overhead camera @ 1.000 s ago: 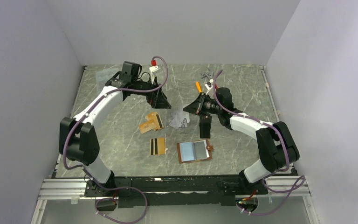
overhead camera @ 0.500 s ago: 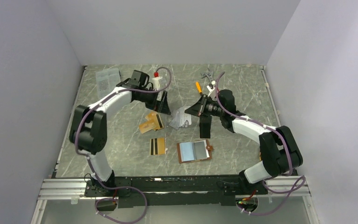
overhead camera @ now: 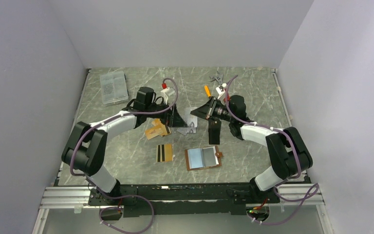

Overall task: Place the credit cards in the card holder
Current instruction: Pick up the credit card from the center of the board.

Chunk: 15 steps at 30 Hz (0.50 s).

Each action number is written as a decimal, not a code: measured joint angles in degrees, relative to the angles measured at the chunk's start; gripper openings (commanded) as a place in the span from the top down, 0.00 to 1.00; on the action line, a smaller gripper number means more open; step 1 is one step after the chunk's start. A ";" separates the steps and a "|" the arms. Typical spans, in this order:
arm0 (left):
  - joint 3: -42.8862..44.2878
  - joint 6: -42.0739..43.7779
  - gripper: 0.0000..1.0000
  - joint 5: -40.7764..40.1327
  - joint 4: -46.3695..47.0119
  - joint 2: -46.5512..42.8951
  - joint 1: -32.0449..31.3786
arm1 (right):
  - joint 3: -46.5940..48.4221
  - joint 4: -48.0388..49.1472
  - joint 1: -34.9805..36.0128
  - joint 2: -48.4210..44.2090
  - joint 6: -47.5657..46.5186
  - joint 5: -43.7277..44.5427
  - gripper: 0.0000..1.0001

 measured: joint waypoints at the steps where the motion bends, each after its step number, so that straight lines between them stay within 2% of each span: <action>1: -0.04 -0.96 0.01 0.72 1.38 1.16 -0.33 | -0.17 0.79 0.04 0.20 0.42 -0.11 1.00; 8: 0.72 -5.18 0.07 6.47 9.35 4.94 -0.52 | -0.92 4.85 0.07 1.90 2.38 -0.59 1.00; 15: -0.96 -16.09 0.39 11.19 22.97 9.53 -0.68 | -3.69 10.10 0.09 3.74 4.96 -0.68 1.00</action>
